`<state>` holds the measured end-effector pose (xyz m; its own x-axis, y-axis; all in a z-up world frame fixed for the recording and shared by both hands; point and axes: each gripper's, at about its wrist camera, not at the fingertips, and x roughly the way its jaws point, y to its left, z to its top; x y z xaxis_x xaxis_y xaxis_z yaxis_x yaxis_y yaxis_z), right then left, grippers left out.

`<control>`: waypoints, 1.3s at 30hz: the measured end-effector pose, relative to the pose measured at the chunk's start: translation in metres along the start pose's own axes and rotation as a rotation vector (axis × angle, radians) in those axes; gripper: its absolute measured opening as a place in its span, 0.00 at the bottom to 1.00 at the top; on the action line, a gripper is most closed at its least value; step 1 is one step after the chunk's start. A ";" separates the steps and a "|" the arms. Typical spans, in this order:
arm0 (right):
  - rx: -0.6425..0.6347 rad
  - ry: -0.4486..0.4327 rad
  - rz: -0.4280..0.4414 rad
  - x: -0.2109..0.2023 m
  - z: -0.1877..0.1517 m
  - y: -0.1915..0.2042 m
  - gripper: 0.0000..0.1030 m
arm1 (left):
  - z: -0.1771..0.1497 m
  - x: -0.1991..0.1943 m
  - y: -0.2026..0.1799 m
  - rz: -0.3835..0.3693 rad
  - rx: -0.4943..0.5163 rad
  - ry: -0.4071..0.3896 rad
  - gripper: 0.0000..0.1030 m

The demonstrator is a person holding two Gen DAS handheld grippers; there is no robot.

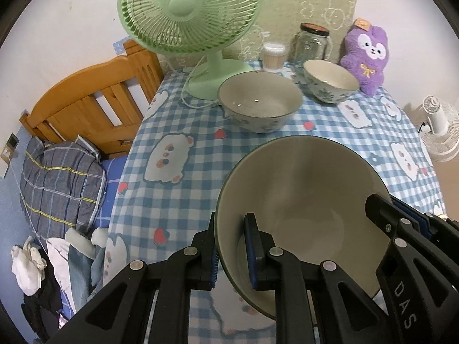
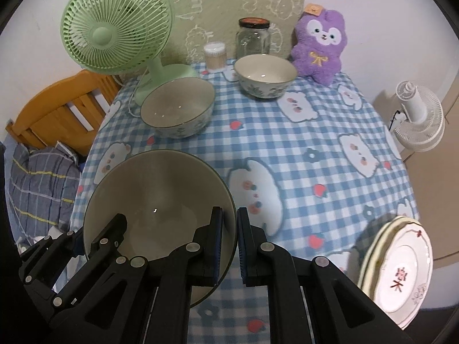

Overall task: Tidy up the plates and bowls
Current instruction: 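Lift the beige bowl with both tools and carry it toward the plate stack, then lower the beige bowl onto the tablecloth beside the plate stack and open both tools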

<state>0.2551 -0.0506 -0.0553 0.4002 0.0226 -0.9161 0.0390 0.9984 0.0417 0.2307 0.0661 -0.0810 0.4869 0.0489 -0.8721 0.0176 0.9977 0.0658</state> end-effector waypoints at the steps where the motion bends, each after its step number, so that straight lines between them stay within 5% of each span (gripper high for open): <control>1: -0.003 -0.002 0.001 -0.004 -0.002 -0.005 0.13 | -0.002 -0.003 -0.003 0.001 -0.002 -0.002 0.13; 20: -0.042 -0.001 0.004 -0.031 -0.041 -0.077 0.13 | -0.043 -0.036 -0.075 0.014 -0.046 0.000 0.13; 39: -0.042 0.062 0.004 0.000 -0.083 -0.107 0.13 | -0.088 -0.012 -0.105 0.014 -0.051 0.051 0.13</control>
<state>0.1745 -0.1529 -0.0930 0.3426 0.0285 -0.9390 -0.0013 0.9996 0.0298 0.1459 -0.0351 -0.1199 0.4420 0.0642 -0.8947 -0.0345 0.9979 0.0545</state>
